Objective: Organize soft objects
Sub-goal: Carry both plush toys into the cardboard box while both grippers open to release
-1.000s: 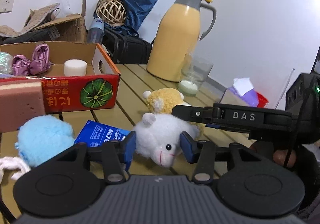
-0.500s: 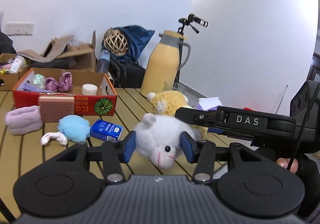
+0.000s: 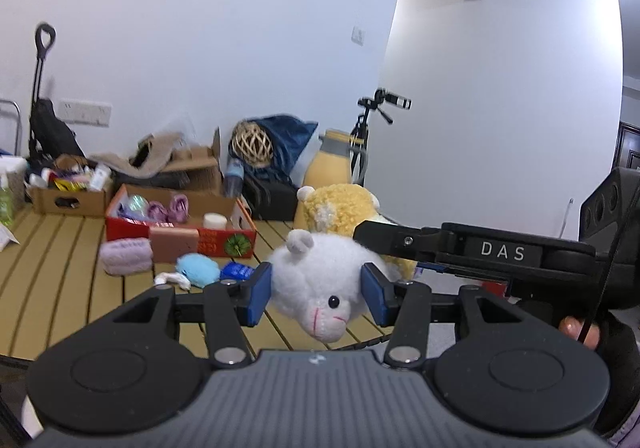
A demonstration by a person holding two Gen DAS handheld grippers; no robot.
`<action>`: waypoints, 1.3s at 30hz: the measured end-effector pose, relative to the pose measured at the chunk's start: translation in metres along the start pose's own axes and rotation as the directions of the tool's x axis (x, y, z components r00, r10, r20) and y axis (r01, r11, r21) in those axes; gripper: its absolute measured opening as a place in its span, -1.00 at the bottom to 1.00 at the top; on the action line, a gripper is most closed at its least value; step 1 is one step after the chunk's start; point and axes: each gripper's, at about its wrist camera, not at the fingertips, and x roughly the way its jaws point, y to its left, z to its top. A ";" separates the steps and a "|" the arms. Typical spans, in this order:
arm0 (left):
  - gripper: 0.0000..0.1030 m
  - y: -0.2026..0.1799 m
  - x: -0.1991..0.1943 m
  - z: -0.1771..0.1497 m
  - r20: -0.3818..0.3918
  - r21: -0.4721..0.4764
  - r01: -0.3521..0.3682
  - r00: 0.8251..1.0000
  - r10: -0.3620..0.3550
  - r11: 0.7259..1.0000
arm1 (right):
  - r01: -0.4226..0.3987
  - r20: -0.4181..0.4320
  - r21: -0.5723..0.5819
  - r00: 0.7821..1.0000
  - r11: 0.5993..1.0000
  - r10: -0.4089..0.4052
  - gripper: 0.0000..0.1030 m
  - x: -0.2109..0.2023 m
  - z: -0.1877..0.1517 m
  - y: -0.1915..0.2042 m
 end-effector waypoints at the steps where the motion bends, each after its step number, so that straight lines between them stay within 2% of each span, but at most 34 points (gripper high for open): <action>1: -0.04 -0.001 -0.007 0.002 0.010 0.002 -0.003 1.000 0.003 1.000 | -0.008 0.004 -0.011 1.000 1.000 0.008 -0.05 -0.005 0.002 0.007; 5: -0.04 -0.004 -0.026 0.011 0.045 0.008 -0.004 0.999 0.004 1.000 | -0.029 0.014 -0.021 0.999 0.999 0.029 -0.05 -0.019 0.012 0.026; 9: -0.04 -0.002 -0.027 0.024 0.066 0.013 0.000 0.998 -0.001 1.000 | -0.050 0.028 -0.026 0.998 0.998 0.051 -0.05 -0.025 0.023 0.036; 16: -0.04 0.022 0.000 0.069 0.055 0.048 0.009 0.998 -0.011 0.999 | -0.088 0.026 -0.013 0.996 0.996 0.088 -0.05 0.007 0.059 0.037; 25: -0.04 0.070 0.078 0.138 0.011 0.036 -0.017 1.000 0.017 0.999 | -0.116 -0.014 0.044 0.993 0.992 0.117 -0.07 0.105 0.129 0.006; 30: -0.05 0.096 0.133 0.169 -0.024 0.034 -0.032 0.999 0.033 0.999 | -0.095 -0.044 0.052 0.994 0.994 0.097 -0.08 0.161 0.164 -0.011; 39: -0.03 0.158 0.256 0.193 -0.125 -0.011 -0.005 0.992 0.003 1.000 | -0.024 -0.109 0.092 0.994 0.995 0.034 -0.08 0.267 0.204 -0.058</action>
